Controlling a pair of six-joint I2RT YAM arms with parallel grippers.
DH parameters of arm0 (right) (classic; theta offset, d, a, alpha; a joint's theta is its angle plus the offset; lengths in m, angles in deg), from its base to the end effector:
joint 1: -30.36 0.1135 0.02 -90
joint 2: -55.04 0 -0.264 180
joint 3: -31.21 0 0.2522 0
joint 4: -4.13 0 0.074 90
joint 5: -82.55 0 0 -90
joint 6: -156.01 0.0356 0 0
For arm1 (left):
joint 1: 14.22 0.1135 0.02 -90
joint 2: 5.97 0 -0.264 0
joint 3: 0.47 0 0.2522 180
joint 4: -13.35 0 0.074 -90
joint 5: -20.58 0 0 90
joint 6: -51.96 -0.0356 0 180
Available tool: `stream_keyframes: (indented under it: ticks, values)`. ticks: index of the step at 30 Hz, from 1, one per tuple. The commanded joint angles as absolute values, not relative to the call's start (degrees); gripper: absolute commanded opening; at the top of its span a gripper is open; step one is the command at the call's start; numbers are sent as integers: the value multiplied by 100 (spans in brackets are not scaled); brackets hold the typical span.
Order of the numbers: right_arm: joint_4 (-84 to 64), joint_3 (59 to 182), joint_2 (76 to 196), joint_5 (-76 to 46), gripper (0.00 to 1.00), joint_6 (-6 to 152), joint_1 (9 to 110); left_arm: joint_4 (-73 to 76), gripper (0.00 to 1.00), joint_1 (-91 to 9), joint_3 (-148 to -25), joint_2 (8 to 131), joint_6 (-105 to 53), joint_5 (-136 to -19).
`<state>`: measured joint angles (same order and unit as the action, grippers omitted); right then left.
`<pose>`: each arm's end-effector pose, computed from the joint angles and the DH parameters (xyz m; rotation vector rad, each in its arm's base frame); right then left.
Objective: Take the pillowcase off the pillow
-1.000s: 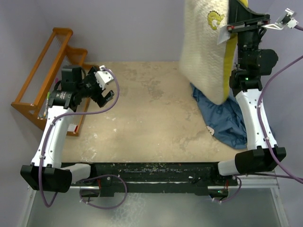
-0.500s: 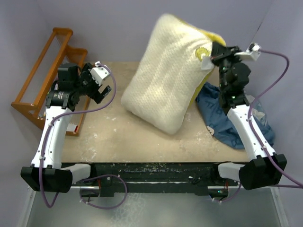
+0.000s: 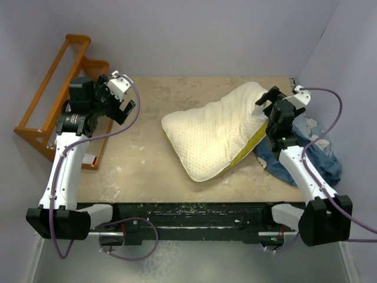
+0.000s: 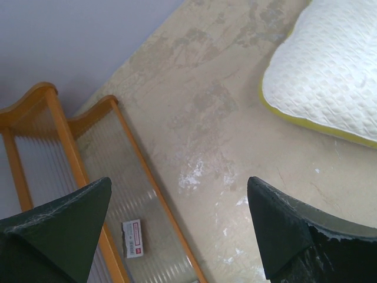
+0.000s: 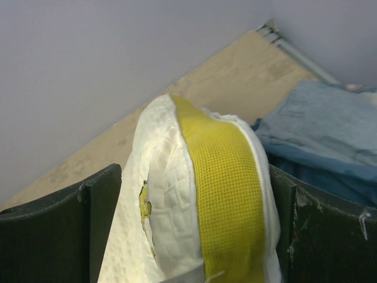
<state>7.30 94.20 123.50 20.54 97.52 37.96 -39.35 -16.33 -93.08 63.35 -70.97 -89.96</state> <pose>0.2792 0.0204 0.3308 0.6902 1.4522 0.1355 0.2513 -0.0218 0.4075 0.8190 1.8780 -0.0396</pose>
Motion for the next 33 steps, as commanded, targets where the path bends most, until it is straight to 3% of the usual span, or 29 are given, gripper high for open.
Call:
stream_keyframes:
  ticks: [1, 5, 11, 17, 21, 24, 27, 31, 33]
  values:
    - [406, 9727, 11735, 3576, 100, 9283, 3829, -3109, 99, -1457, -9183, 6304, -6507, -8691]
    - [23, 9470, 11028, 4483, 100, 8866, 3402, -2816, 99, -1297, -8970, 6430, -6183, -8662]
    - [-1034, 9269, 10510, 4042, 100, 9260, 2667, -2229, 99, -1108, -8485, 6541, -5540, -8767]
    - [-1669, 8737, 10389, 4252, 100, 10000, 2667, -1157, 99, -1114, -6858, 6051, -4774, -8714]
    - [-1849, 8290, 10524, 4488, 100, 9705, 2678, -550, 99, -1121, -5663, 5688, -4407, -8847]
    - [-1903, 8069, 10536, 4484, 100, 9354, 2676, -84, 99, -1117, -4907, 5504, -4666, -8918]
    - [-2476, 8095, 10391, 5015, 100, 10180, 2747, 532, 99, -1113, -4179, 5078, -4873, -8897]
    - [-2019, 7315, 9218, 5556, 100, 10009, 3044, 777, 99, -1113, -3727, 4252, -4643, -9109]
    - [-1181, 6703, 8218, 4753, 100, 9064, 3079, 938, 99, -1113, -3508, 3895, -4488, -9218]
